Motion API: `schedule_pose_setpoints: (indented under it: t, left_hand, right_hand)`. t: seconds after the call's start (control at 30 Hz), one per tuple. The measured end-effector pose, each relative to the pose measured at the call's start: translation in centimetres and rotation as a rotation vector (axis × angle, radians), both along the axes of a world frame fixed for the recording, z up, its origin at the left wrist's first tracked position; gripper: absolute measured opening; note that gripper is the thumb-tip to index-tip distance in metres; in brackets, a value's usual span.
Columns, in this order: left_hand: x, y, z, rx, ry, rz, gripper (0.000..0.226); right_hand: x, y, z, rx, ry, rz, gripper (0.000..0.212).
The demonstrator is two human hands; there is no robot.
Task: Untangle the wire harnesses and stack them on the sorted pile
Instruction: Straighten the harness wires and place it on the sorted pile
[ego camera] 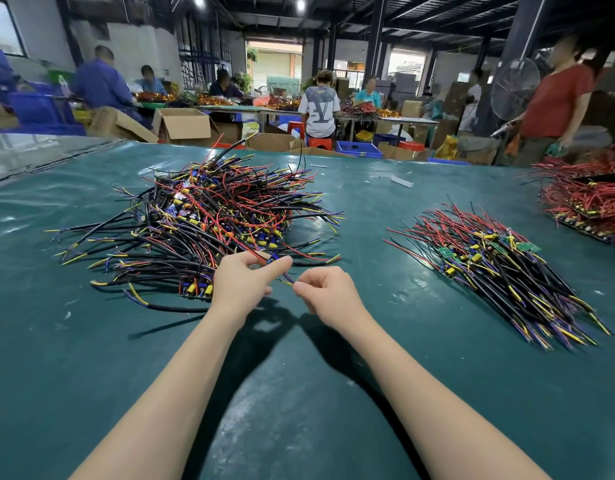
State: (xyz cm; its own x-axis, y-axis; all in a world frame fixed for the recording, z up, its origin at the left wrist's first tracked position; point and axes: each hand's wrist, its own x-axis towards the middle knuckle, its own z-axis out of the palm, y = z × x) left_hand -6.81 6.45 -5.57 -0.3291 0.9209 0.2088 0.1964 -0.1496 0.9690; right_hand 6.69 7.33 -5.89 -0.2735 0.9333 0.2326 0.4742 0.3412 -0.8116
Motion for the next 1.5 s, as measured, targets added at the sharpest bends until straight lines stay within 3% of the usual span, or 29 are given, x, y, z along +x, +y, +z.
schedule_pose_setpoints:
  t: [0.07, 0.13, 0.2, 0.4, 0.57, 0.77, 0.9, 0.97, 1.07, 1.2, 1.27, 1.33, 1.43, 1.5]
  left_hand:
    - [-0.4, -0.2, 0.1, 0.002, -0.013, -0.114, 0.013]
    - [-0.5, -0.2, 0.2, 0.023, 0.171, -0.123, 0.015]
    - [-0.7, -0.2, 0.2, 0.046, 0.325, -0.108, 0.017]
    - [-0.6, -0.2, 0.1, 0.022, 0.430, -0.190, 0.019]
    - [-0.3, -0.3, 0.4, -0.085, 0.082, -0.325, 0.017]
    - [-0.6, -0.1, 0.6, -0.103, -0.195, -0.202, 0.016]
    - [-0.6, -0.3, 0.8, -0.258, -0.446, -0.255, 0.016]
    - [-0.5, -0.2, 0.8, -0.306, -0.516, -0.259, 0.027]
    - [-0.3, -0.3, 0.8, -0.298, -0.483, -0.241, 0.015]
    - [-0.2, -0.2, 0.5, -0.230, -0.232, -0.152, 0.022]
    - [0.0, -0.1, 0.5, -0.234, -0.239, -0.141, 0.024]
    - [0.2, -0.1, 0.6, -0.290, -0.421, -0.138, 0.022]
    - [0.3, -0.6, 1.0, -0.377, -0.863, -0.155, 0.020]
    - [0.1, -0.7, 1.1, -0.387, -0.998, -0.213, 0.023]
  right_hand:
    - [0.0, 0.0, 0.0, -0.158, 0.138, 0.088, 0.034]
    - [0.4, -0.1, 0.2, -0.264, 0.249, 0.174, 0.030]
    - [0.7, -0.1, 0.3, -0.284, 0.286, 0.227, 0.028]
    - [1.3, -0.2, 0.2, -0.354, 0.332, 0.350, 0.023]
    - [1.3, -0.4, 0.3, -0.369, 0.402, 0.324, 0.022]
    - [0.8, -0.1, 0.3, -0.270, 0.345, 0.205, 0.017]
    - [1.0, 0.0, 0.0, -0.272, 0.260, 0.122, 0.023]
    - [1.0, 0.0, 0.2, -0.314, 0.233, 0.110, 0.025]
    - [0.5, -0.3, 0.4, -0.271, 0.102, 0.099, 0.026]
    - [-0.3, -0.8, -0.2, 0.115, -0.256, 0.032, 0.024]
    - [-0.2, -0.7, -0.3, 0.191, -0.236, 0.025, 0.023]
    - [0.0, -0.5, -0.2, 0.226, -0.164, 0.000, 0.021]
    - [0.2, -0.4, -0.3, 0.188, -0.109, -0.006, 0.022]
    - [0.2, -0.4, -0.2, 0.096, -0.016, -0.004, 0.022]
